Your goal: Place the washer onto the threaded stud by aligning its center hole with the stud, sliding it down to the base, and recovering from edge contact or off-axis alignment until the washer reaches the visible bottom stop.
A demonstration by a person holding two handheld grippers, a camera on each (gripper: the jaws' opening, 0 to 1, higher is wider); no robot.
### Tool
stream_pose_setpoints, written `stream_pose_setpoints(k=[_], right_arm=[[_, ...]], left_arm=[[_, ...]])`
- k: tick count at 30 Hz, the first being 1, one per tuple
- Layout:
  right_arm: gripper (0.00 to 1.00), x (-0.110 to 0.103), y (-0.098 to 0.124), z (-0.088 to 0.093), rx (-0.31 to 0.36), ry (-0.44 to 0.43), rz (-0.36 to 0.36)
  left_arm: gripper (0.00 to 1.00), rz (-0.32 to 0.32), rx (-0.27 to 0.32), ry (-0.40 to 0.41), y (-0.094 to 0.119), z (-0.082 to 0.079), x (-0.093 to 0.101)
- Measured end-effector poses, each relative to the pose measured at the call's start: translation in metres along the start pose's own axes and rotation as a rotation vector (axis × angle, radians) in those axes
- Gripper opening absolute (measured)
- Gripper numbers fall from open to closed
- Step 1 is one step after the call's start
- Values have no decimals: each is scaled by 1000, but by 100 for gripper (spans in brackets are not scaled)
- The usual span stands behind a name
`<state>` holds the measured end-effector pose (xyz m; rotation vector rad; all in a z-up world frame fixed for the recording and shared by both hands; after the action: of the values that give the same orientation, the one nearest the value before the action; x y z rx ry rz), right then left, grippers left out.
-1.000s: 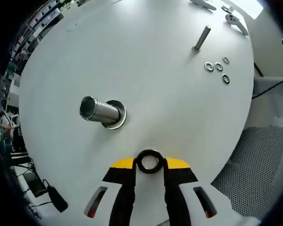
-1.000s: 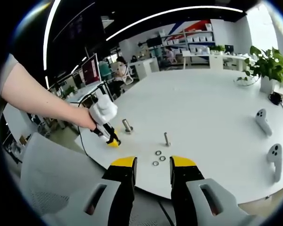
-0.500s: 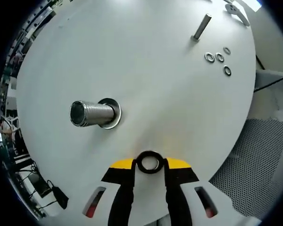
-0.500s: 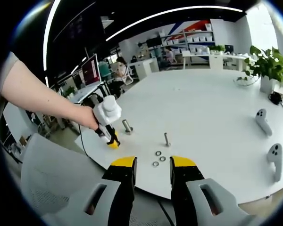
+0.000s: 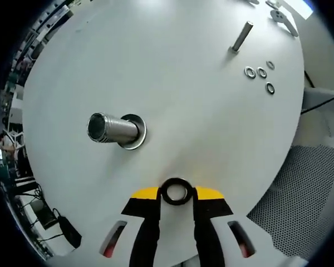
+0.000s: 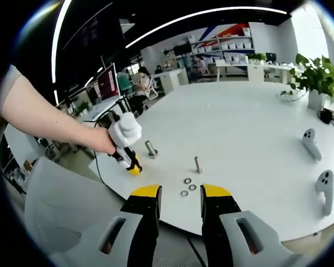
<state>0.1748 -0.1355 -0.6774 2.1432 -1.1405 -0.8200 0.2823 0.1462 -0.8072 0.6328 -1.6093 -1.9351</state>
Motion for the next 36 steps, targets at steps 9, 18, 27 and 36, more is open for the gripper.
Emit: stream_pose_setpoints(k=[9, 18, 27, 36], right_arm=[[30, 0, 1, 0, 3, -8, 0], [30, 1, 0, -1, 6, -8, -2], [30, 1, 1, 0, 6, -13, -2], [30, 0, 0, 0, 4, -11, -4]], left_arm=[[19, -6, 19, -73, 10, 6, 13], [18, -31, 50, -78, 25, 7, 1], [19, -75, 99, -153, 54, 2, -12], [19, -115, 130, -203, 76, -1, -20]])
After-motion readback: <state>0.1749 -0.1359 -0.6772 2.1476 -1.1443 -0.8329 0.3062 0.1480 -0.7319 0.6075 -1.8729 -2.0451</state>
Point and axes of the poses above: the point that each gripper's makers call its tool centre point, and the gripper's own axes: y roughly backward along the fingers, x roughly to its right, z roughly out of its underside, the point moved 7 cm from there along y, roughly backward along the fingers, and after that the axes turned 14 degrees about -x, right-handed, at the moved point
